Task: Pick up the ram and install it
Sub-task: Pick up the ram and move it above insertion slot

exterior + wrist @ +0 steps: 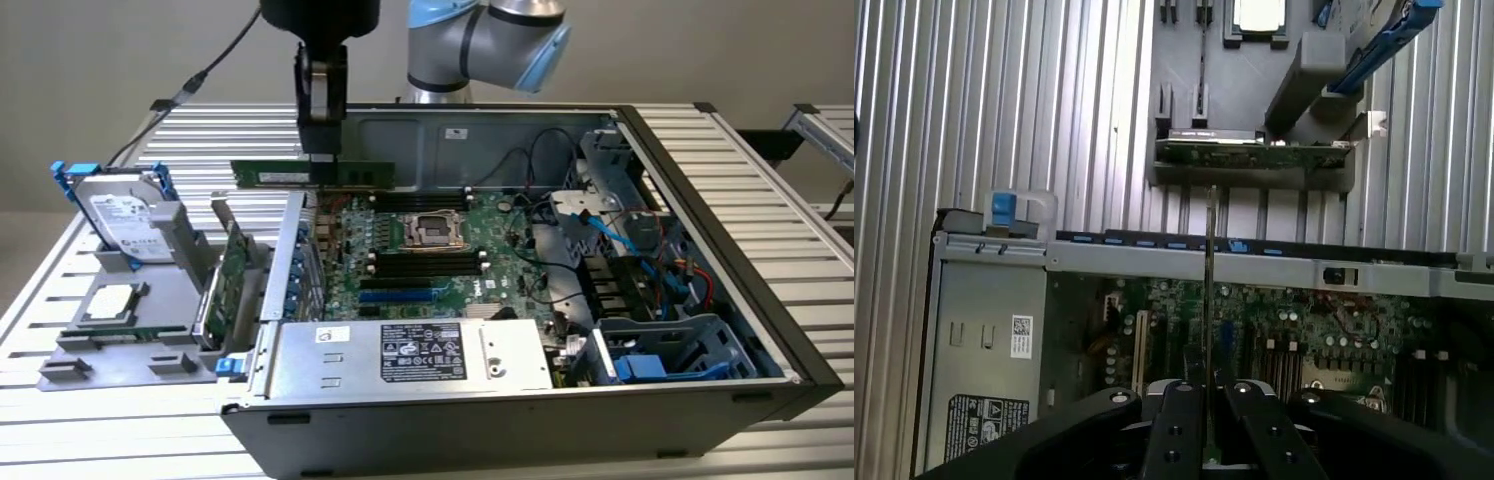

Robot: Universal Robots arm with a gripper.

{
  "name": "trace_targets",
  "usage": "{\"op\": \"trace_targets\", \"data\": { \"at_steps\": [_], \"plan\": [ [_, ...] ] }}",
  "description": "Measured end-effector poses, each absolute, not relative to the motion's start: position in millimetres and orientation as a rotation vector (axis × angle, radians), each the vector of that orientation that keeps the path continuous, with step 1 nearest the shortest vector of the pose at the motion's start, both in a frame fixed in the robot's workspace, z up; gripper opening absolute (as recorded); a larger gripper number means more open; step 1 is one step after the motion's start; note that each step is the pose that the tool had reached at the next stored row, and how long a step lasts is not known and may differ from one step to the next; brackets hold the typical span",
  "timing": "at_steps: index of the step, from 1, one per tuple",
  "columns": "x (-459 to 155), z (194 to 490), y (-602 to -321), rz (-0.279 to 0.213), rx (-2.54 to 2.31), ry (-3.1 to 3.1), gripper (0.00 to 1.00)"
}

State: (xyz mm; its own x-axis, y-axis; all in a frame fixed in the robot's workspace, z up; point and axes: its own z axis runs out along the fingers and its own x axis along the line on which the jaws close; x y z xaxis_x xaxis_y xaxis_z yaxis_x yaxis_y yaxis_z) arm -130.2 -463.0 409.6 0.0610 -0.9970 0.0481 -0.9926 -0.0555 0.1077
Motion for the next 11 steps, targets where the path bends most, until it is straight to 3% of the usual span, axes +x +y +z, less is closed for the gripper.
{"op": "trace_targets", "data": {
  "at_steps": [11],
  "plan": [
    [-91.2, 403.7, -433.0, -0.058, 2.203, -2.078, 0.14]
  ]
}}
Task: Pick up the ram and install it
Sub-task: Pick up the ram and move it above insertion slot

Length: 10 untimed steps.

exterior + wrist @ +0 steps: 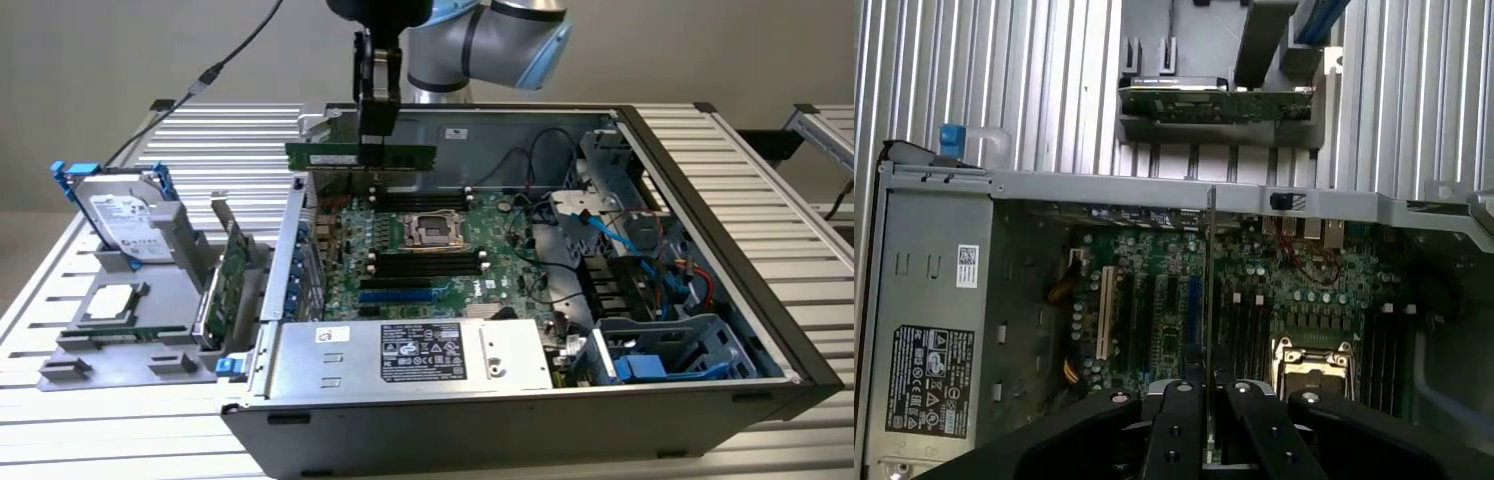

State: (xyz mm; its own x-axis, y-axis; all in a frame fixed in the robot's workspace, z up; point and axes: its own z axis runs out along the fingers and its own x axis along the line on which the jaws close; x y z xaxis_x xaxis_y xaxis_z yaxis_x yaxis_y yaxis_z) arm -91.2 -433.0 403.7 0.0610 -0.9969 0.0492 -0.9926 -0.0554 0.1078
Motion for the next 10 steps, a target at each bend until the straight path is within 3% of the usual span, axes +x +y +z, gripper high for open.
{"op": "trace_targets", "data": {
  "at_steps": [10],
  "plan": [
    [-49.7, 387.4, -408.6, -0.058, 2.203, -2.078, 0.14]
  ]
}}
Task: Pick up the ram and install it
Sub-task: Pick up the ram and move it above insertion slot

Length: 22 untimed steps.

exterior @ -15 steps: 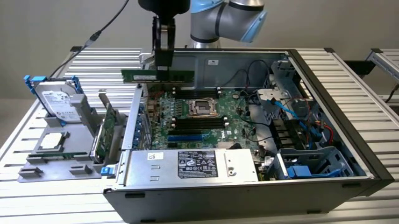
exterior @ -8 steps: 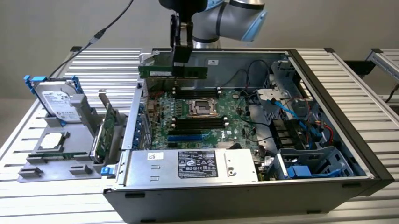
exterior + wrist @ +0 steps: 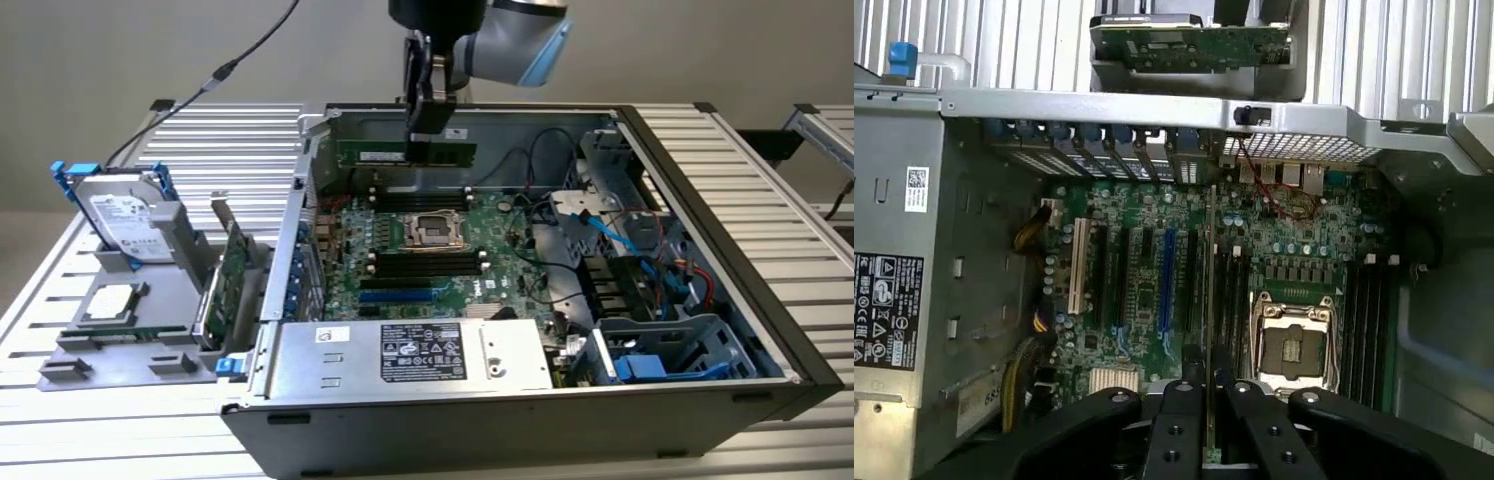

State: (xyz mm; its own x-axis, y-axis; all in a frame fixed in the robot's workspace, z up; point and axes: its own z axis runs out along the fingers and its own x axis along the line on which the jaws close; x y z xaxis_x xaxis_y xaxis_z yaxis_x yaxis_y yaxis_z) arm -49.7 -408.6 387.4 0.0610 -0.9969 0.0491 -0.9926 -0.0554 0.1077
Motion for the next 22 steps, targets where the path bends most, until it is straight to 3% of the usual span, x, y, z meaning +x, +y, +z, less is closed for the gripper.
{"op": "trace_targets", "data": {
  "at_steps": [15, 22],
  "plan": [
    [-26.7, 370.7, -371.7, -0.048, 2.209, -2.084, 0.14],
    [-26.6, 365.0, -367.9, -0.027, 2.218, -2.094, 0.14]
  ]
}}
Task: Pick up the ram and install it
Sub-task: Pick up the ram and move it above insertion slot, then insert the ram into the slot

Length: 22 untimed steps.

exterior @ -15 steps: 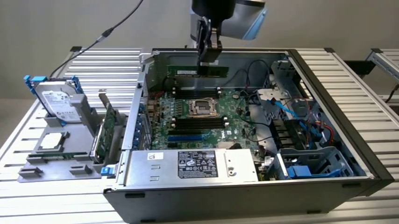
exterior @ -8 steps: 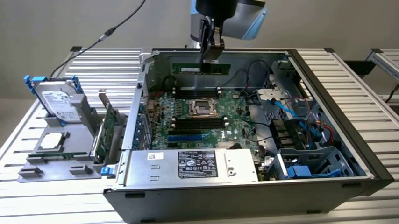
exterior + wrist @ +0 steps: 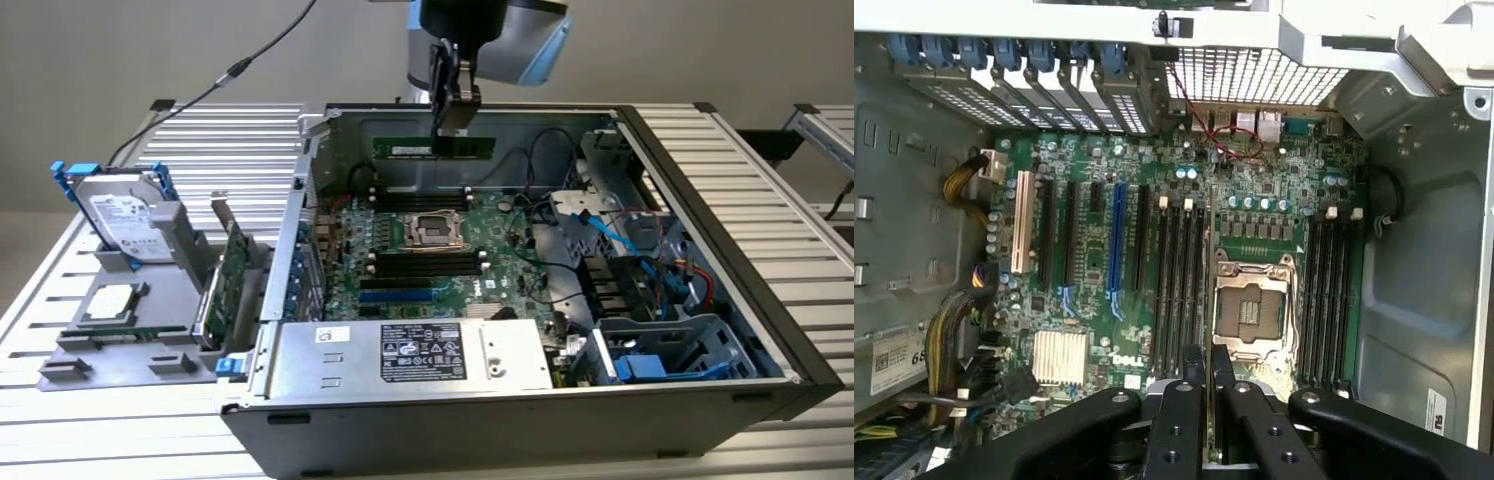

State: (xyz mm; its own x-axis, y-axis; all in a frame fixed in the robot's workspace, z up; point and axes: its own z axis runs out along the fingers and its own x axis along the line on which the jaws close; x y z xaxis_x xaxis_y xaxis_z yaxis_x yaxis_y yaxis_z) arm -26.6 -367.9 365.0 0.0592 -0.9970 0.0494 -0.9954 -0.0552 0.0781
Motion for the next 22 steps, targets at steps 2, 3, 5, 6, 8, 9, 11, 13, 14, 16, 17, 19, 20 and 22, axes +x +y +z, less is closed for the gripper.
{"op": "trace_targets", "data": {
  "at_steps": [2, 3, 5, 6, 8, 9, 11, 13, 14, 16, 17, 19, 20, 22],
  "plan": [
    [-26.6, 363.4, -367.5, -0.022, 2.220, -2.097, 0.14],
    [-26.5, 363.2, -367.5, -0.022, 2.220, -2.097, 0.14],
    [-26.5, 363.2, -367.5, -0.021, 2.219, -2.097, 0.14],
    [-26.6, 363.2, -367.5, -0.021, 2.219, -2.097, 0.14],
    [-26.6, 363.1, -367.5, -0.021, 2.220, -2.097, 0.14],
    [-26.6, 363.1, -367.5, -0.021, 2.220, -2.097, 0.14],
    [-26.6, 363.1, -367.5, -0.021, 2.219, -2.097, 0.14],
    [-26.6, 363.1, -367.5, -0.021, 2.219, -2.097, 0.14],
    [-26.6, 363.1, -367.5, -0.021, 2.220, -2.097, 0.14],
    [-26.6, 363.1, -367.5, -0.021, 2.220, -2.097, 0.14],
    [-26.6, 363.1, -367.5, -0.021, 2.220, -2.097, 0.14],
    [-26.6, 363.1, -367.5, -0.021, 2.220, -2.097, 0.14],
    [-26.6, 363.0, -367.5, -0.021, 2.219, -2.097, 0.14],
    [-26.9, 361.1, -367.5, -0.022, 2.215, -2.104, 0.14]
  ]
}}
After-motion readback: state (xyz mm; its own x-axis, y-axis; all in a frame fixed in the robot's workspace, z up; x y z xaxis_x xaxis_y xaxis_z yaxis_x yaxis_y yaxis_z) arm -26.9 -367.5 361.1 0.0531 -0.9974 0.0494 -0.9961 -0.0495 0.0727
